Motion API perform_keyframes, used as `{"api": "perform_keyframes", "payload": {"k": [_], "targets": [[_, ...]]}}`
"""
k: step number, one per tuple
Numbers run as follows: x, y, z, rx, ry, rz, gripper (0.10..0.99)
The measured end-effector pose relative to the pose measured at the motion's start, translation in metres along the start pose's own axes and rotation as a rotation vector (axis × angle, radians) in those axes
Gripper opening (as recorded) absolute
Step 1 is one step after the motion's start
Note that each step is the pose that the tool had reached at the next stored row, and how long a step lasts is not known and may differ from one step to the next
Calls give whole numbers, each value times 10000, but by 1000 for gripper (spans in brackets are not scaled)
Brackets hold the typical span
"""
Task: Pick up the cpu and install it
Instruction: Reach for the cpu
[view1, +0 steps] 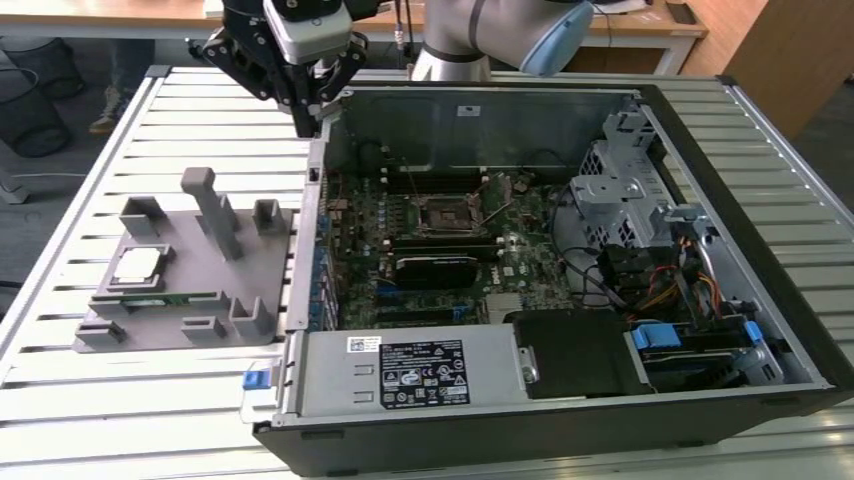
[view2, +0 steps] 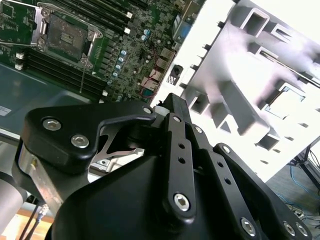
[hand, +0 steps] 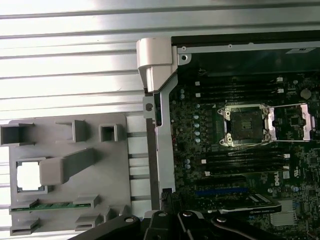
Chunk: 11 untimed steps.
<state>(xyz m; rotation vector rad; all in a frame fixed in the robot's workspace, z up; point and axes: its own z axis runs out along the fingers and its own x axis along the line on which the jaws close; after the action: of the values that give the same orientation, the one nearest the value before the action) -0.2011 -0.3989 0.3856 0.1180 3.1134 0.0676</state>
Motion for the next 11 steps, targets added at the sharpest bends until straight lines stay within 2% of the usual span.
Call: {"api": "perform_keyframes", "payload": {"k": [11], "targets": [[55, -4, 6, 0, 0, 0, 106]]}}
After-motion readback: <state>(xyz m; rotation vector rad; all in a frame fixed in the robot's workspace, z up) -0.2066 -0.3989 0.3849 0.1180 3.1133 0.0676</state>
